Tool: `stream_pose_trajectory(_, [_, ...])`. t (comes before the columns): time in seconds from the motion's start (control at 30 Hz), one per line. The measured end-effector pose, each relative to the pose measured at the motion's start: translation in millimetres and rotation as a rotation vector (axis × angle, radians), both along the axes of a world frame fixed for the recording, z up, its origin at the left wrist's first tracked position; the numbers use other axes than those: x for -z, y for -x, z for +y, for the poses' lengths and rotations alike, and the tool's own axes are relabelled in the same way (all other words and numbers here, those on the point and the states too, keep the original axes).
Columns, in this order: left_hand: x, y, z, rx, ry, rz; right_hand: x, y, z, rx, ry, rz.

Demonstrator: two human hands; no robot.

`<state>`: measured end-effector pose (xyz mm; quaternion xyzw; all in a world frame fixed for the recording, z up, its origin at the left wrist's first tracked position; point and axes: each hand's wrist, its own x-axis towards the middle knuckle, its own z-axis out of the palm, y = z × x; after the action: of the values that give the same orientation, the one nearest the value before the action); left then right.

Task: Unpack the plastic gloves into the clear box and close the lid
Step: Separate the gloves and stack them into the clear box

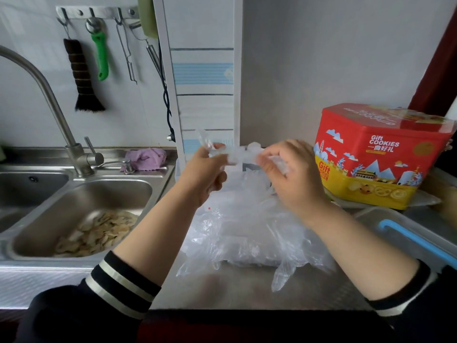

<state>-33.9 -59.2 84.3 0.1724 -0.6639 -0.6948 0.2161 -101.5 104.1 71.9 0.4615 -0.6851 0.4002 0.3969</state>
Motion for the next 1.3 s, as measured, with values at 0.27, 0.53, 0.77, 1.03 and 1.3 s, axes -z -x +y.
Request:
stream_pose_trajectory(0.27, [-28,-26,-11,0.113,0.598,0.342,-46,-10,-8,-0.408,-0.004,-0.744])
stream_pose_trajectory(0.53, [-32,-13,-9,0.168,0.238,0.164,-42,-5,-8,-0.249,-0.070,-0.809])
stream_pose_trajectory(0.77, [-15,-6,-29,-0.106,0.084,0.222,-34,4,-8,-0.153,-0.023,-0.916])
stream_pose_trajectory(1.03, [-20,-11,-49,0.497,-0.026,0.102,-40,18,-18,-0.214,0.120,-1.103])
stream_pose_trajectory(1.3, [-19,3,-46,0.299,-0.055,0.105,-39,45,-35,-0.136,0.063,-1.122])
